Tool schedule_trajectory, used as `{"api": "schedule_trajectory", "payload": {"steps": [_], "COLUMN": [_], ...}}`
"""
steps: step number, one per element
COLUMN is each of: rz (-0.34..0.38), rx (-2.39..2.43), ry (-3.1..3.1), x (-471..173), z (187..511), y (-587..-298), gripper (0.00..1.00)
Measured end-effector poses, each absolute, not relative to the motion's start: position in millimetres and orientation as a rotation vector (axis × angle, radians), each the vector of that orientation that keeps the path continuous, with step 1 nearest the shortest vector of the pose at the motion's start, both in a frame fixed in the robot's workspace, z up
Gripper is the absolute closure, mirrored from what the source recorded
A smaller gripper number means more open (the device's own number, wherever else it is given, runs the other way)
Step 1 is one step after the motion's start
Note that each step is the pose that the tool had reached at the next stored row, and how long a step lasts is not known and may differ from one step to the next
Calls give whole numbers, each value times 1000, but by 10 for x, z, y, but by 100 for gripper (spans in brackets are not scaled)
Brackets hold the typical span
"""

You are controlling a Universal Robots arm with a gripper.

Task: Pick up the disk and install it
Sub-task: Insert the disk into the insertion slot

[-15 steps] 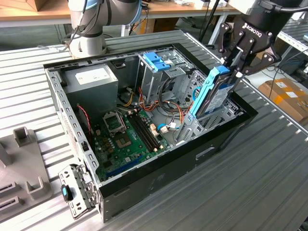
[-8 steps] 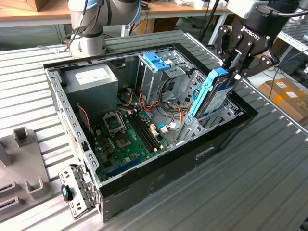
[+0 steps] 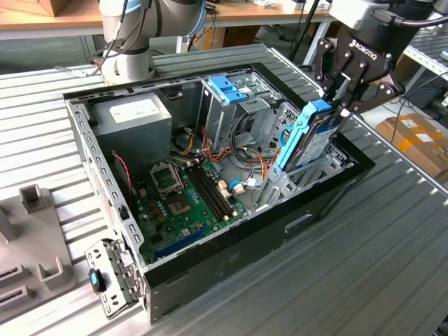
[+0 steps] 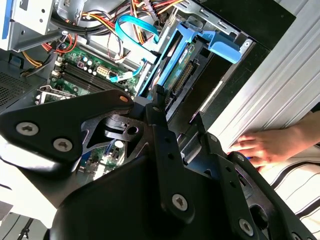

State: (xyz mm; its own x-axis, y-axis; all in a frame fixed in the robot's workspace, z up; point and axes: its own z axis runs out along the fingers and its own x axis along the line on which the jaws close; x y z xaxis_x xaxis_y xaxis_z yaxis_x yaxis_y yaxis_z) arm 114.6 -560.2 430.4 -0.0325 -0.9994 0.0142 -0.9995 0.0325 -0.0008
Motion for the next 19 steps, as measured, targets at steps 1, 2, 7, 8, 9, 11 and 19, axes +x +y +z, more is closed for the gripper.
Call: {"api": "schedule_trajectory", "payload": {"steps": [1,2,7,8,9,11,19], "rz": [16,16,16,16,16,16,16], "rx": [2178,2178,2178,2178,2178,2178,2178], "ry": [-2250,-2250,-2250,-2250,-2250,-2250,-2250], "x": [1146,1146,1146,1146,1146,1146,1146], "z": [4304,4304,4289,4280,4260,4223,4045], "y": [-5602,-5602,-5602,-5602,-5602,-5602,-5602], "gripper": [65,65,65,65,65,65,65]}}
